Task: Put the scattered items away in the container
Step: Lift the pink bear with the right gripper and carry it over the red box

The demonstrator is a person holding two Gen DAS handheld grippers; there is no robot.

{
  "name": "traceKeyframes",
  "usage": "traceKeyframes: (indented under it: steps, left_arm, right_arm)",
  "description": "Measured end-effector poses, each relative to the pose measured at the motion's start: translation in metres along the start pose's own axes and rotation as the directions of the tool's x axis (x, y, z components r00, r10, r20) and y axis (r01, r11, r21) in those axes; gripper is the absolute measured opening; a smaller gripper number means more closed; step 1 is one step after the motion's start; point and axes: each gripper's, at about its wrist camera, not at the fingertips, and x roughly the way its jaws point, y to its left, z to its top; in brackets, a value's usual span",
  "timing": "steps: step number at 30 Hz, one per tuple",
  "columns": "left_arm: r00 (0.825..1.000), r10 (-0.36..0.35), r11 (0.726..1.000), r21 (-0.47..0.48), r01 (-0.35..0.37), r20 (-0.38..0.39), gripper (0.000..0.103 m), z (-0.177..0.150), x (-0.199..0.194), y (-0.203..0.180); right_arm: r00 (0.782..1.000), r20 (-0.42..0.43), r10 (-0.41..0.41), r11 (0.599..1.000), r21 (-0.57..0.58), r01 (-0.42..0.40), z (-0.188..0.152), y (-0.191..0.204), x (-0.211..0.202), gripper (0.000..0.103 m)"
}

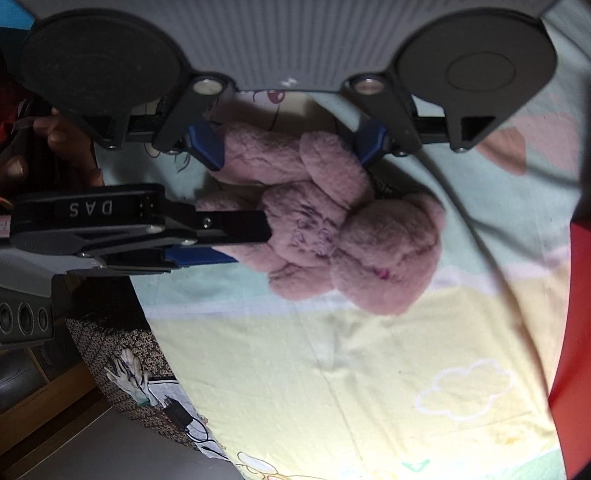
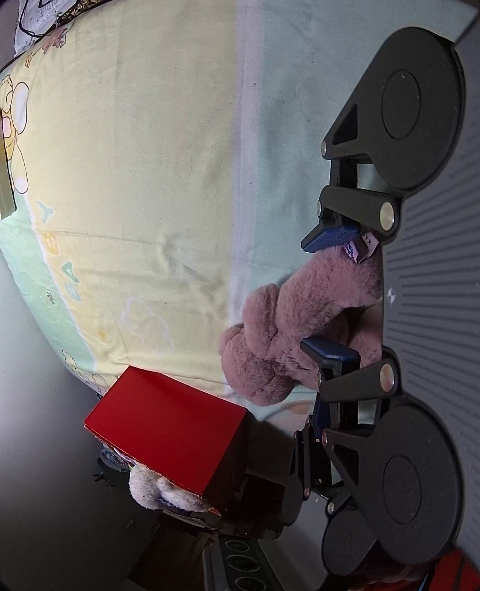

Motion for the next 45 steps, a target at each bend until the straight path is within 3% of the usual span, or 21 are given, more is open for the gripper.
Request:
traceKeyframes:
  steps: [3, 7, 9, 19, 28, 39, 45]
  left_arm:
    - [1.0, -0.007, 1.0, -0.01, 0.007, 0.001, 0.075, 0.005, 0.002, 0.001]
    - [0.998, 0.056, 0.996, 0.063, -0.058, 0.023, 0.055, 0.005, 0.002, -0.007]
    - [0.998, 0.058, 0.995, 0.082, -0.06, 0.023, 0.052, 0.004, 0.0, -0.006]
    - [0.993, 0.04, 0.972, 0.226, -0.064, 0.113, 0.052, 0.015, -0.043, -0.02]
    - [0.973, 0.068, 0.933, 0.33, -0.141, 0.222, 0.052, 0.032, -0.119, 0.001]
    - [0.932, 0.087, 0.924, 0.323, -0.207, 0.351, 0.052, 0.05, -0.189, 0.063]
    - [0.91, 0.084, 0.924, 0.311, -0.224, 0.406, 0.052, 0.059, -0.219, 0.097]
  right_arm:
    - [1.0, -0.023, -0.012, 1.0, 0.029, 0.012, -0.006, -0.002, -0.001, 0.032]
    - [1.0, -0.018, 0.023, 0.988, 0.153, -0.02, -0.019, -0.014, -0.008, 0.03]
    - [0.999, -0.017, 0.03, 0.982, 0.188, -0.026, -0.026, -0.012, -0.011, 0.028]
    - [0.984, 0.179, 0.022, 0.948, 0.309, -0.078, -0.035, 0.012, -0.043, 0.028]
    - [0.934, 0.354, 0.054, 0.937, 0.304, -0.17, -0.009, 0.07, -0.038, 0.028]
    - [0.871, 0.481, 0.096, 0.935, 0.256, -0.244, 0.035, 0.133, -0.005, 0.028]
    - [0.852, 0.512, 0.11, 0.939, 0.227, -0.258, 0.056, 0.163, 0.01, 0.028]
